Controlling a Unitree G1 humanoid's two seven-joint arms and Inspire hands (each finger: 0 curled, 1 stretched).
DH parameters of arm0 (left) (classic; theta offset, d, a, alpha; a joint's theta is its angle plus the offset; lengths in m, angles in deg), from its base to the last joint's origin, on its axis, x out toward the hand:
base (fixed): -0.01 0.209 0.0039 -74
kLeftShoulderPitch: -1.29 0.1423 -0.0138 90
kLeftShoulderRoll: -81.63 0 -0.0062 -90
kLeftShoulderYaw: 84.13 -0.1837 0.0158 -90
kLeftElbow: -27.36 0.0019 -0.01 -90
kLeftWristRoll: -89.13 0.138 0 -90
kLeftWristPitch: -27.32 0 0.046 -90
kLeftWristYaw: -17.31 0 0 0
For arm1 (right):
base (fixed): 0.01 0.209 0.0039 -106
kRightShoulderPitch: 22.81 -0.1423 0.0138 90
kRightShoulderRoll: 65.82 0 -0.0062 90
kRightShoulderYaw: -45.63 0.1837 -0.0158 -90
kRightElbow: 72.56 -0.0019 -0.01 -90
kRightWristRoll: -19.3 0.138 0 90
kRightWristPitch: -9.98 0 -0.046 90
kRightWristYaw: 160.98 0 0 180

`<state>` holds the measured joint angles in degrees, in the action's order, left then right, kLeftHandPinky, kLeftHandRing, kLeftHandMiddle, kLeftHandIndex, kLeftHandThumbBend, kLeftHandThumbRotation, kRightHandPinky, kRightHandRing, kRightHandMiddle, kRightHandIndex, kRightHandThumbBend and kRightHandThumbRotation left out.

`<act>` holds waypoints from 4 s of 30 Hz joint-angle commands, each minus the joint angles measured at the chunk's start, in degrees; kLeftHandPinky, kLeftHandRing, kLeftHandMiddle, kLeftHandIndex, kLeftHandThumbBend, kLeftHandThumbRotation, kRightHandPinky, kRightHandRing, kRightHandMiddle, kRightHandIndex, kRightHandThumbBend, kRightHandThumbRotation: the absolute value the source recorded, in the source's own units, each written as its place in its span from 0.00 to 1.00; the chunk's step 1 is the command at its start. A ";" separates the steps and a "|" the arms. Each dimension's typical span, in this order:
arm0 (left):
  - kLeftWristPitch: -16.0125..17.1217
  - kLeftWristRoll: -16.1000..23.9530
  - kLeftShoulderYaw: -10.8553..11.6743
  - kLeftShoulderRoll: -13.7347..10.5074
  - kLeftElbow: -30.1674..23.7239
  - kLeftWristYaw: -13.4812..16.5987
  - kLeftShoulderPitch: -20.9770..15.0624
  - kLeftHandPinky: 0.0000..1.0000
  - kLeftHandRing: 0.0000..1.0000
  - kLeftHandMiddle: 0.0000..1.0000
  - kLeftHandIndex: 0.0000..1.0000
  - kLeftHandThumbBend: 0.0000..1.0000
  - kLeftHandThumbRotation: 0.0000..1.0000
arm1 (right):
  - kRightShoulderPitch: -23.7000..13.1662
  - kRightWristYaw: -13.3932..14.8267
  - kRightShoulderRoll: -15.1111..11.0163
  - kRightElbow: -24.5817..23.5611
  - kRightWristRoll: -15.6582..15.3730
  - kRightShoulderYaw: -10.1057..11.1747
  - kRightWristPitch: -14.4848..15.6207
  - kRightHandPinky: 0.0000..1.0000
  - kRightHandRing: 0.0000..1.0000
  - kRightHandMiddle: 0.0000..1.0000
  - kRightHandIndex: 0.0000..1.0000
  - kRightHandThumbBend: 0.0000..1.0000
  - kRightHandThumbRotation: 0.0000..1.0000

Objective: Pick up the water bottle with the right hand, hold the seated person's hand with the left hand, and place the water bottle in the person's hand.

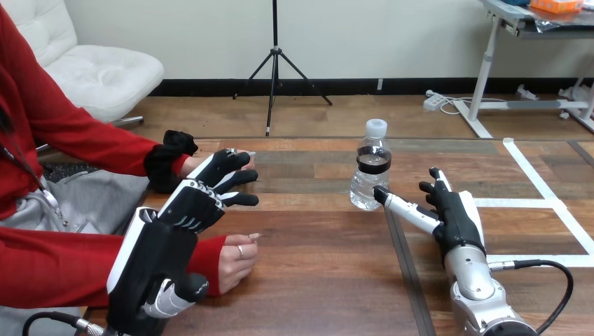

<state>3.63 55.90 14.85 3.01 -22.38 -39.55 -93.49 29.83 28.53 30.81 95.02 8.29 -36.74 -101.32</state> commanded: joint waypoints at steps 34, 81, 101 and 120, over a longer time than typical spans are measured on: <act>1.54 0.06 0.40 2.44 -0.25 0.58 -1.67 0.72 0.84 0.87 0.88 1.00 0.76 | -10.75 -2.22 0.21 -0.24 -1.33 -2.09 2.98 0.96 0.98 0.97 1.00 1.00 0.48; 0.38 10.79 -0.26 1.42 -0.33 9.31 -1.18 0.70 0.83 0.88 0.88 1.00 0.82 | -12.31 -3.30 -0.78 -0.16 -2.39 -3.51 3.85 0.98 1.00 1.00 1.00 1.00 0.54; -14.32 27.31 -5.29 3.55 4.03 23.99 -14.59 0.81 0.93 0.97 0.94 1.00 0.86 | -11.60 -1.78 -1.51 -0.48 -1.78 -2.39 2.35 0.94 0.97 0.98 1.00 1.00 0.76; -16.67 37.16 -8.26 6.94 19.15 36.46 -29.33 0.85 0.94 0.96 0.96 1.00 0.86 | -10.34 -0.02 -1.16 -1.29 0.34 -0.70 -2.18 0.94 0.97 0.98 1.00 1.00 0.99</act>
<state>-12.36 89.91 8.60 8.55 -9.19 -7.51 -110.90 22.68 26.38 30.87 95.02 7.17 -38.93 -98.51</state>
